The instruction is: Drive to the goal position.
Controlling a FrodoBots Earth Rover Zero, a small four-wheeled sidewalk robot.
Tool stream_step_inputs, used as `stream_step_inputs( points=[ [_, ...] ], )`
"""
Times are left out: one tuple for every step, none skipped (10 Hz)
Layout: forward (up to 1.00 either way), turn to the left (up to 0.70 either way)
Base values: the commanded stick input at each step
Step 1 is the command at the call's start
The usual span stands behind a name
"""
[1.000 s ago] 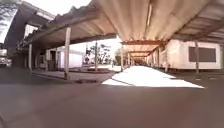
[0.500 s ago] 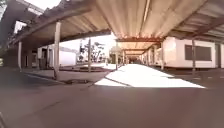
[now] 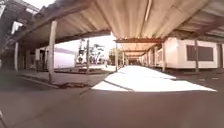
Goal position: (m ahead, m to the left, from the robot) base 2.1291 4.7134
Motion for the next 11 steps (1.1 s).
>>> stream_step_inputs(
  points=[
    [0.7,-0.26],
    [0.7,-0.09],
    [0.7,0.0],
    [0.7,0.0],
    [0.7,0.0],
    [0.7,0.0],
    [0.7,0.0],
    [0.7,0.0],
    [0.7,0.0],
    [0.7,0.0],
    [0.7,0.0]
  ],
)
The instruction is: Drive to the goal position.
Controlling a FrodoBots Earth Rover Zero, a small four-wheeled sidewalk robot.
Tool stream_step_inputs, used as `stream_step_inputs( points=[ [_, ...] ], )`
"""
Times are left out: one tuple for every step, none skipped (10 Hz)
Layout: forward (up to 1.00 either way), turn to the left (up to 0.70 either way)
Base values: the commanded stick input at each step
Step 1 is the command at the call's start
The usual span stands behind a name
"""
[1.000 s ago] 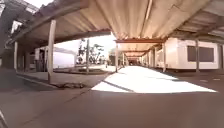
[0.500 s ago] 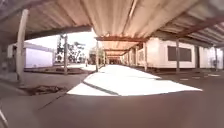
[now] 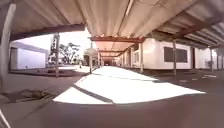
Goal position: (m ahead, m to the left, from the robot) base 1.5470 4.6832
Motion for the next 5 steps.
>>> stream_step_inputs(
  points=[
    [0.7,0.0],
    [0.7,0.0],
    [0.7,0.05],
    [0.7,0.21],
    [0.7,0.35]
  ],
)
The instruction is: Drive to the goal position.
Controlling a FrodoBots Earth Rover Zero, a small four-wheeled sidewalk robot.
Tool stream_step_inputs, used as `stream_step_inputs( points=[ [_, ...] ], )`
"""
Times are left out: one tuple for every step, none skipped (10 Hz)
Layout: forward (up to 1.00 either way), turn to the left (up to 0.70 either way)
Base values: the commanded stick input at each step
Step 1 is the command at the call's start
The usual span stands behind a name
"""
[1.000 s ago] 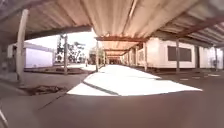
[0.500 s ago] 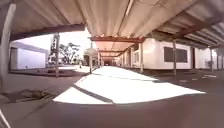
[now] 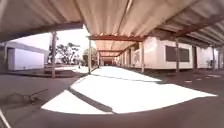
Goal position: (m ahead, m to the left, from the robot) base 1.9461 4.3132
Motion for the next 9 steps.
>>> stream_step_inputs(
  points=[
    [0.7,0.35],
    [0.7,0.35],
    [0.7,0.35],
    [0.7,0.35],
    [0.7,0.35],
    [0.7,0.35],
    [0.7,0.35],
    [0.7,0.35],
    [0.7,0.1]
  ],
)
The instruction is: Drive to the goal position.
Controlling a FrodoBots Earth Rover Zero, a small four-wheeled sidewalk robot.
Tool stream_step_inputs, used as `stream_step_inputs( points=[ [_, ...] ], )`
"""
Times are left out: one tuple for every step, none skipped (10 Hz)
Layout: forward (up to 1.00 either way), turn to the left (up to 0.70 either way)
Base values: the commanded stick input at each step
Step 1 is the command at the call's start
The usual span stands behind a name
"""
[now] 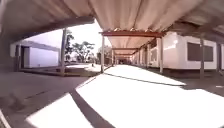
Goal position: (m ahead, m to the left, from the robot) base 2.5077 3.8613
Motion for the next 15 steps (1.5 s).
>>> stream_step_inputs(
  points=[
    [0.7,0.05],
    [0.7,0.0],
    [0.7,0.0],
    [0.7,0.0],
    [0.7,0.32],
    [0.7,0.34],
    [0.7,0.35],
    [0.7,0.35],
    [0.7,0.35],
    [0.7,0.35],
    [0.7,0.33],
    [0.7,0.18],
    [0.7,0.02],
    [0.7,0.0],
    [0.7,0.0]
  ],
)
